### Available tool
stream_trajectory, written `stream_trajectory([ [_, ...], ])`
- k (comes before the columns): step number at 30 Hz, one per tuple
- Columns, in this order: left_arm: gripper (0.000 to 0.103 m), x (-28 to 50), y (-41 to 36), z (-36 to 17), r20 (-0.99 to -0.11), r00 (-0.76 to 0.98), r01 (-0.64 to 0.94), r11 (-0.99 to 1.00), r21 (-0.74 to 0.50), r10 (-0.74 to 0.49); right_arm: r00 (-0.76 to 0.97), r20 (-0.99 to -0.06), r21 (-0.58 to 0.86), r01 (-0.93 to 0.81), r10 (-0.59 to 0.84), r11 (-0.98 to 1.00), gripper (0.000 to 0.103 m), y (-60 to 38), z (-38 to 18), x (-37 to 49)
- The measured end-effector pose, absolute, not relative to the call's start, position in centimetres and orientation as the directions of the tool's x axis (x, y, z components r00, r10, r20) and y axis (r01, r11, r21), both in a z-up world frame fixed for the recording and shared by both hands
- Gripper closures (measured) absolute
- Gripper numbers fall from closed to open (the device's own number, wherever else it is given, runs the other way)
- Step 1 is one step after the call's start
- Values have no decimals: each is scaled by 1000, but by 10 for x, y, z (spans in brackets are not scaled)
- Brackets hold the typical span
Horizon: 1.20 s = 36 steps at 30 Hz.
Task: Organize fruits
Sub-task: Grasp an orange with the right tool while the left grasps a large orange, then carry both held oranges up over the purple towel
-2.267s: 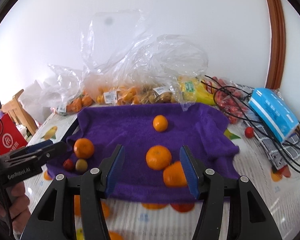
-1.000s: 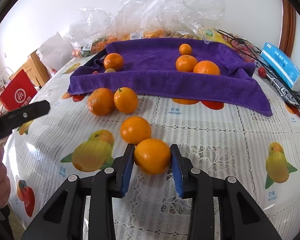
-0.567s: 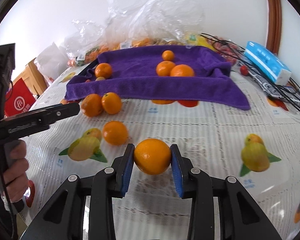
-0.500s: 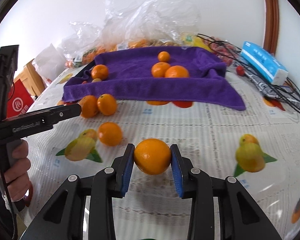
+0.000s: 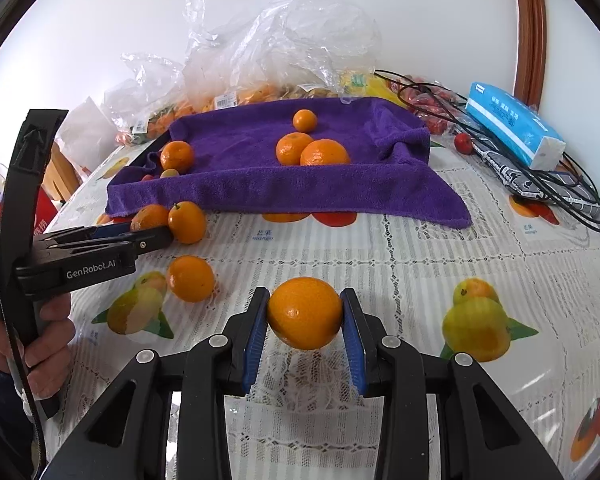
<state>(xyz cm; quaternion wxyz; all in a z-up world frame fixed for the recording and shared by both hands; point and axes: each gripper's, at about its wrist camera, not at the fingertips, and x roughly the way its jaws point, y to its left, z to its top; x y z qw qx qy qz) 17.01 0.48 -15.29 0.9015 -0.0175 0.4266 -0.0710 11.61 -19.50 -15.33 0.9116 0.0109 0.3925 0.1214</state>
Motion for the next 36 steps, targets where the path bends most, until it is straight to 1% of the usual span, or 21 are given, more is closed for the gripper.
stream_trajectory([
  [4, 61, 171, -1, -153, -765, 633, 118, 991, -58, -120, 666, -710, 125, -202, 230, 971, 67, -200, -153, 118],
  [15, 61, 160, 15, -152, -775, 623, 92, 994, -65, -108, 681, -706, 101, -174, 194, 979, 67, -204, -152, 130],
  [22, 61, 167, 9, -156, -768, 637, 84, 996, -19, -68, 642, -746, 88, -170, 178, 981, 67, -196, -168, 146],
  [26, 62, 168, 12, -156, -765, 638, 89, 995, -45, -91, 631, -752, 109, -166, 191, 980, 67, -199, -171, 148],
  [29, 62, 168, 13, -157, -763, 639, 89, 995, -53, -99, 633, -754, 90, -165, 176, 982, 67, -197, -171, 147],
  [36, 62, 166, 22, -157, -752, 643, 89, 989, -118, -148, 634, -759, 54, -168, 150, 984, 66, -192, -171, 147],
])
